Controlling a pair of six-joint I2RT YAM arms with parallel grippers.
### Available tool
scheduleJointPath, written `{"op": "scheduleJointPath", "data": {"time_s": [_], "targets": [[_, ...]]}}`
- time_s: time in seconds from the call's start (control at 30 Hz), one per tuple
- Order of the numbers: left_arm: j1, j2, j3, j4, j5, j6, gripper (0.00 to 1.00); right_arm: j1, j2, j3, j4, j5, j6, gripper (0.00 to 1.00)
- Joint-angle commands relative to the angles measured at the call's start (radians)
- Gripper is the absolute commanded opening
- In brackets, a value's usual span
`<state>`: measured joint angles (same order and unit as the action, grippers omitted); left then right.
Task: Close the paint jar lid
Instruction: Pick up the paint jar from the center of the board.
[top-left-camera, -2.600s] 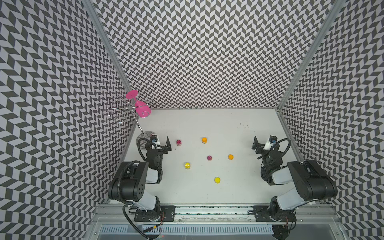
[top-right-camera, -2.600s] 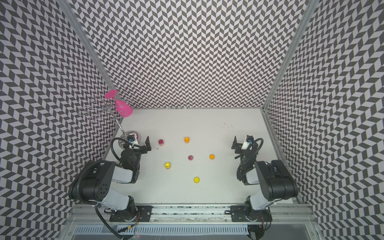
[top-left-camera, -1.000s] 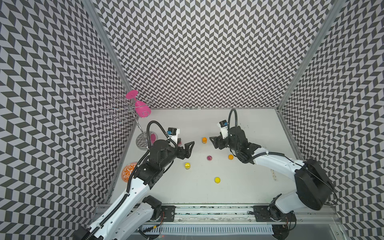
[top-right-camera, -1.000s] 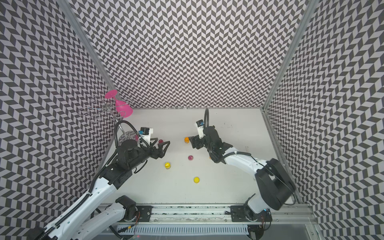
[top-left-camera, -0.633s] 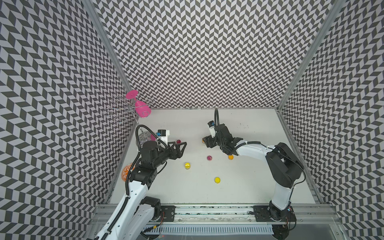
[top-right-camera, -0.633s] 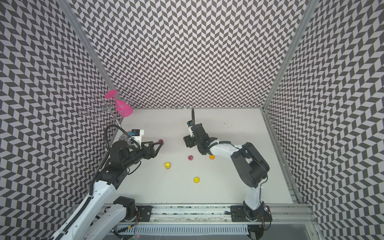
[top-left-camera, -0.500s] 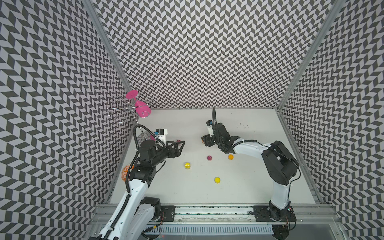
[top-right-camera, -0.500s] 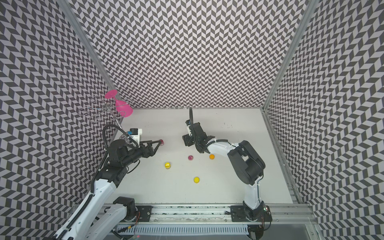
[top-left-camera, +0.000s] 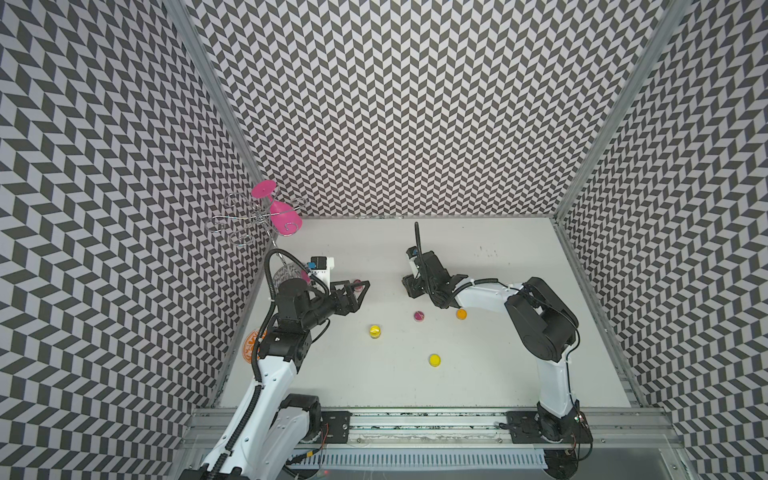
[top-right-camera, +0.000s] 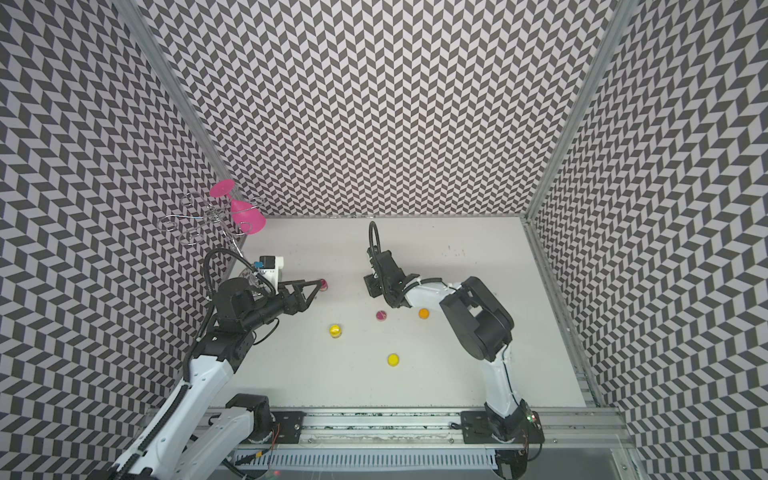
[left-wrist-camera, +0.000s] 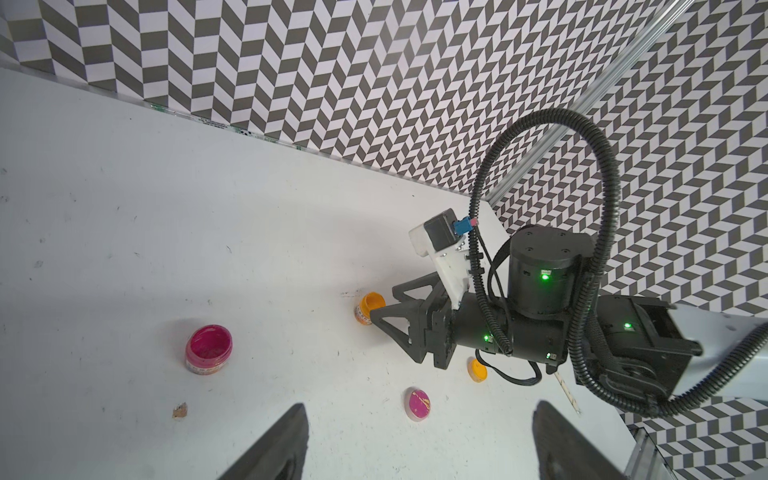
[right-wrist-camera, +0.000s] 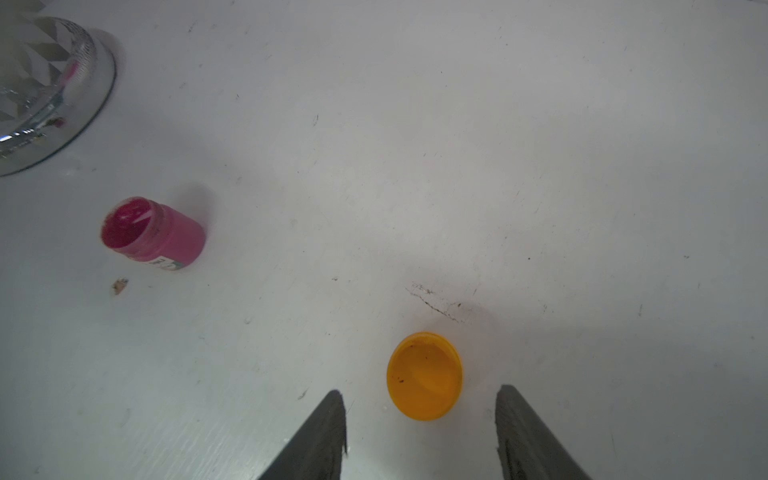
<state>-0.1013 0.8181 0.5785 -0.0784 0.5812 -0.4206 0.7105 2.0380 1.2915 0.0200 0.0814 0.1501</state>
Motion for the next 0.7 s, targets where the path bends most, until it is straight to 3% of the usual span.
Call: {"op": "scheduleJointPath", "data": {"time_s": [0.0, 0.67], "targets": [[0.007, -0.009, -0.015, 0.031, 0.020, -0.007, 0.85, 0.003, 0.020, 0.028, 0.017, 0.016, 0.013, 0.58], [0.008, -0.005, -0.023, 0.040, 0.025, -0.015, 0.84, 0.006, 0.081, 0.067, 0.006, 0.009, 0.014, 0.42]]}}
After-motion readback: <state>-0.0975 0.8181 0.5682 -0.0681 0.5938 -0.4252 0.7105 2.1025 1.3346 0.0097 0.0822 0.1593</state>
